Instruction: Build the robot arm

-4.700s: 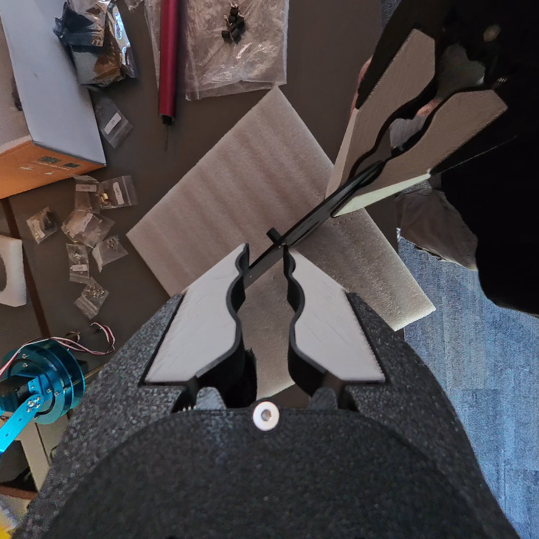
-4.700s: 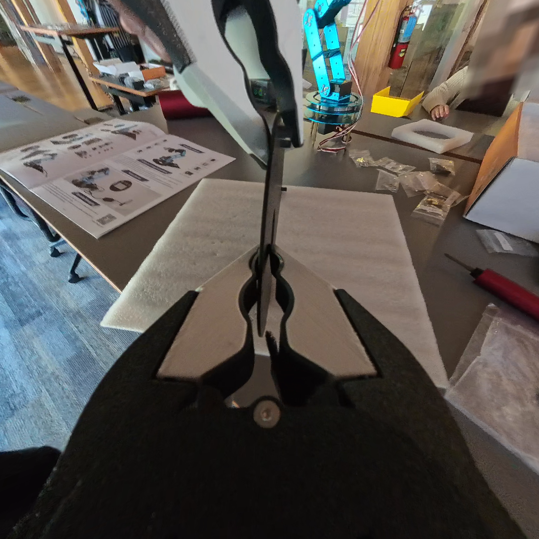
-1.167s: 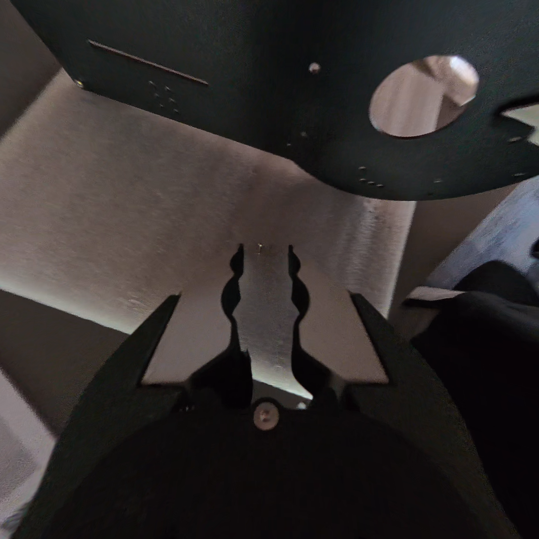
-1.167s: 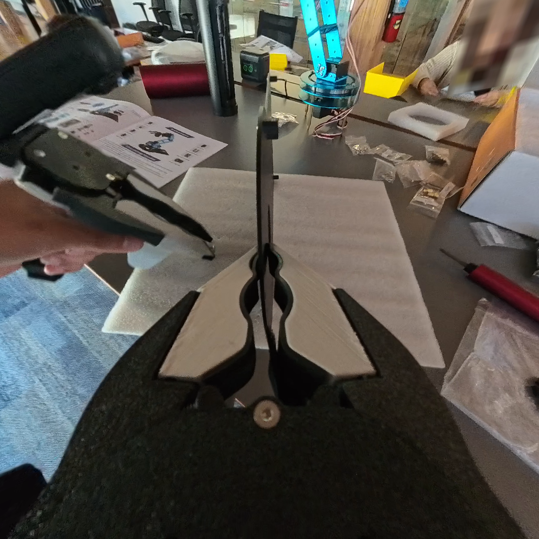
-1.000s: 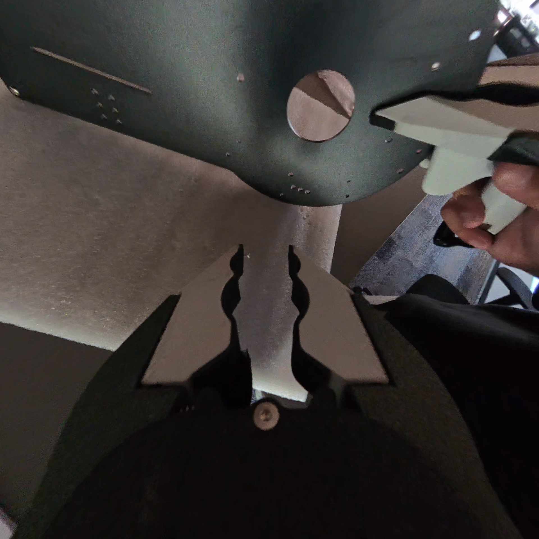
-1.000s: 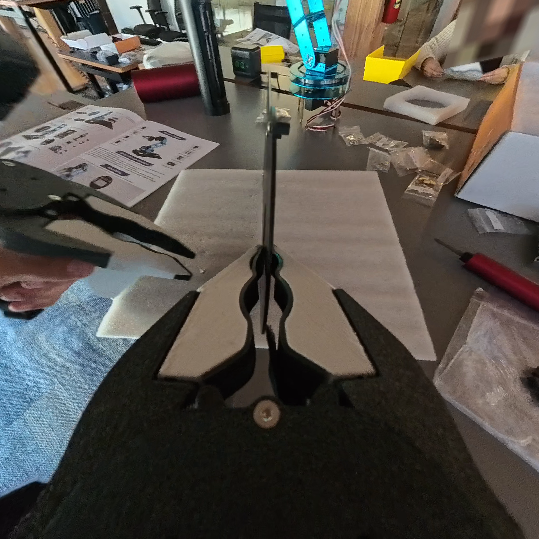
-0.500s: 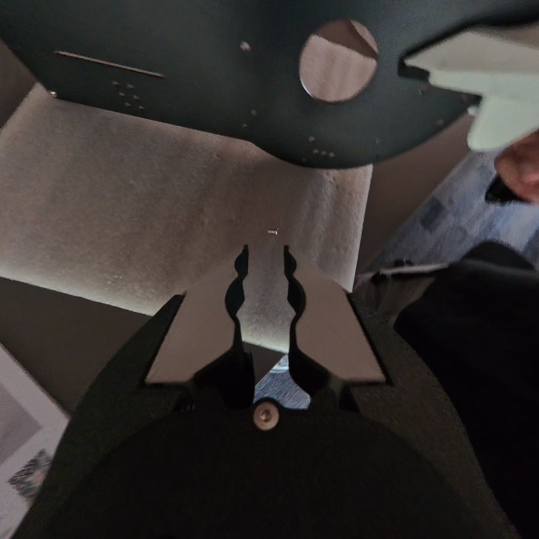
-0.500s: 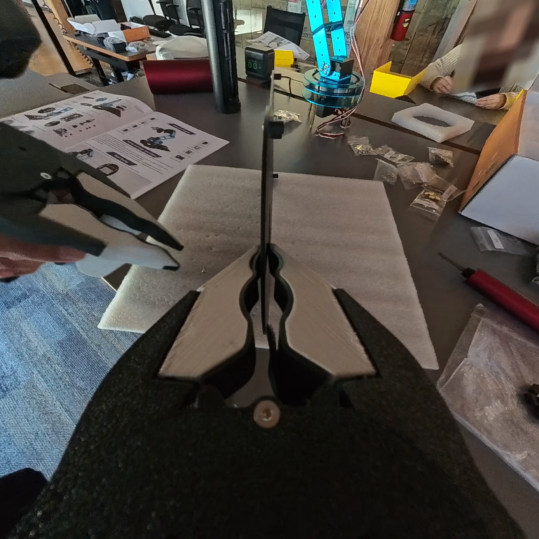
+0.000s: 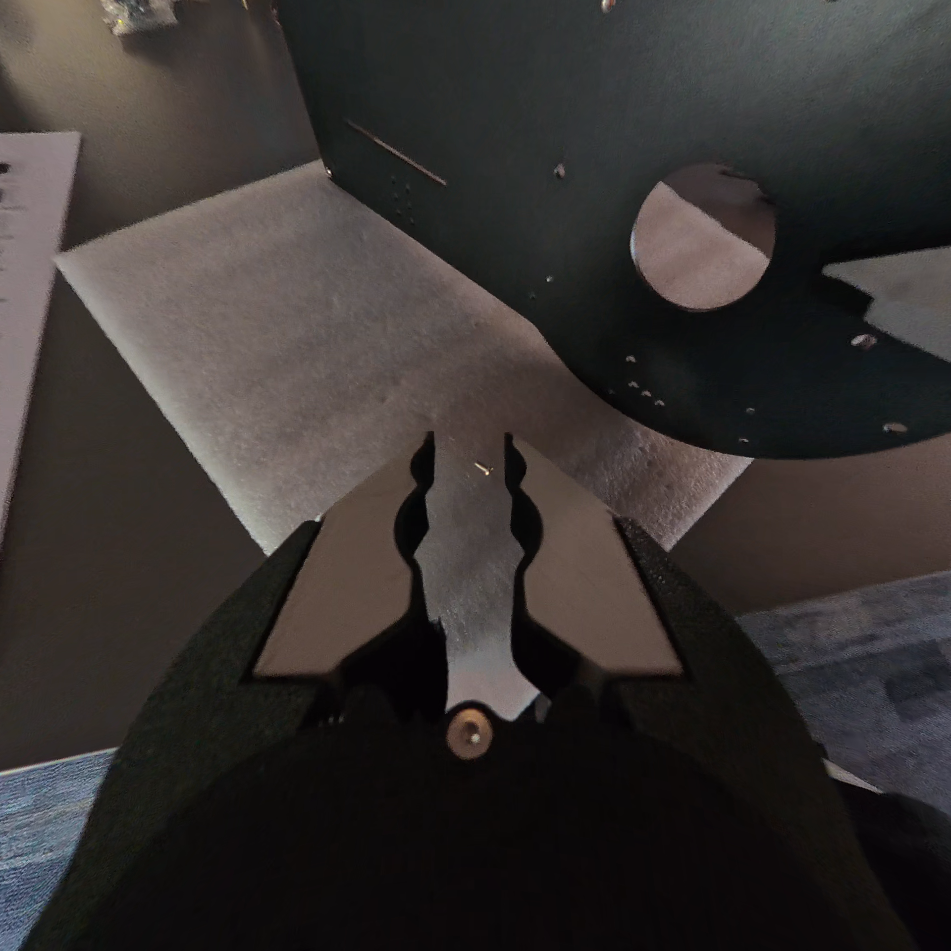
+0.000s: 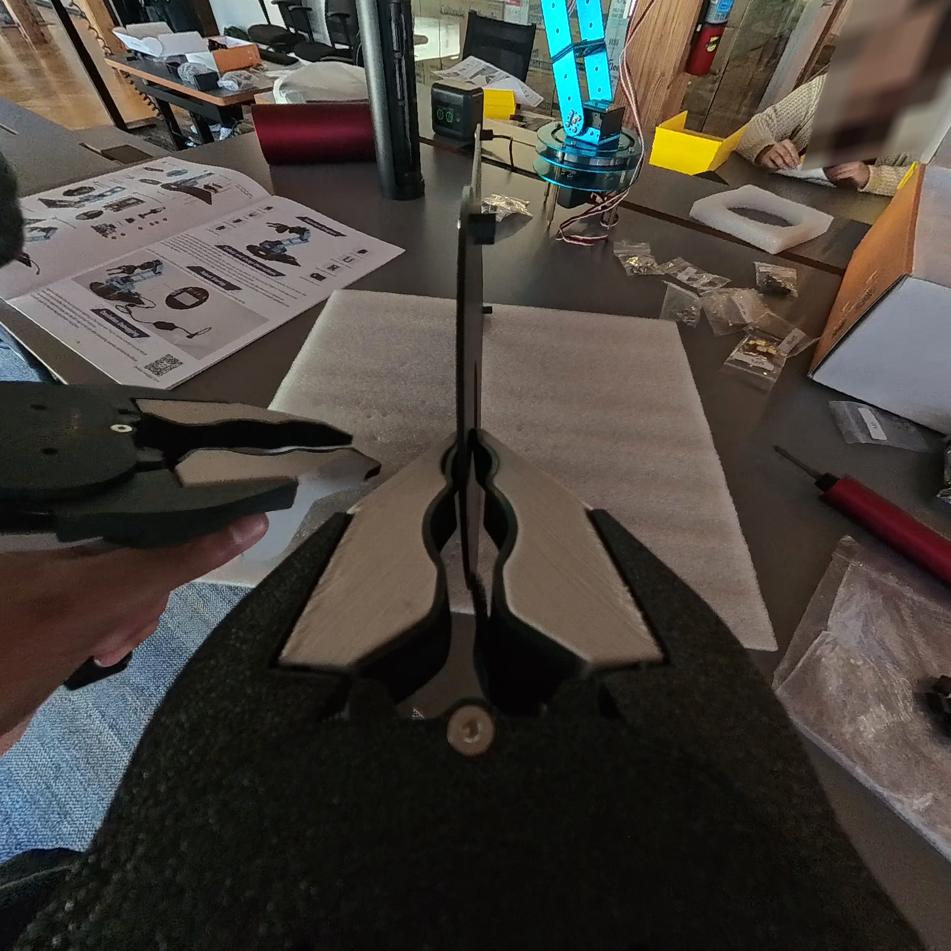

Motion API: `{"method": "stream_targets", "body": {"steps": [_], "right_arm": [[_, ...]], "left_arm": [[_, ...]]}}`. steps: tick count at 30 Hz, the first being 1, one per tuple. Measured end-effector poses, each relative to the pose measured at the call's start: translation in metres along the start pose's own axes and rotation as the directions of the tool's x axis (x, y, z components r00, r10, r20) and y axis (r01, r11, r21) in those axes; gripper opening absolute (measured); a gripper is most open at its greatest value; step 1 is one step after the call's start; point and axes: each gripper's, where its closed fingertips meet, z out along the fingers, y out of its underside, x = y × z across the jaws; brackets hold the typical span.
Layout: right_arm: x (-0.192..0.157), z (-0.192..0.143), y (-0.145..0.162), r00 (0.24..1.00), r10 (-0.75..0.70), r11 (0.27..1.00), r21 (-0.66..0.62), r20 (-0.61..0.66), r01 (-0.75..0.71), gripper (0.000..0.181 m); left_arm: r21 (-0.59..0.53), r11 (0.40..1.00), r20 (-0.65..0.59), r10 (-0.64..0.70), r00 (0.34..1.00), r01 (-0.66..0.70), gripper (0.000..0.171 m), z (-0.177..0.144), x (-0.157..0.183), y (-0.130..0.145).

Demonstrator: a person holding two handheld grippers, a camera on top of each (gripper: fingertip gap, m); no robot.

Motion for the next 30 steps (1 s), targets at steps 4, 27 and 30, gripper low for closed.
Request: {"method": "stream_targets", "body": {"steps": [4, 27, 30], "right_arm": [[0.001, 0.0, 0.0, 1.0, 0.005, 1.0, -0.002, 0.004, -0.005, 0.001], [0.01, 0.0, 0.0, 0.999, 0.035, 0.999, -0.004, 0.014, -0.035, 0.001], [0.011, 0.0, 0.001, 0.999, 0.04, 0.999, -0.004, 0.012, -0.04, 0.001]], "left_arm": [[-0.034, 0.998, 0.042, 0.045, 0.998, -0.044, 0.026, 0.007, -0.003, 0.007], [-0.056, 0.965, -0.179, 0.243, 0.953, -0.256, 0.017, 0.001, 0.012, 0.015], [-0.06, 0.954, -0.216, 0.274, 0.937, -0.293, 0.017, -0.001, 0.011, 0.018]]}}
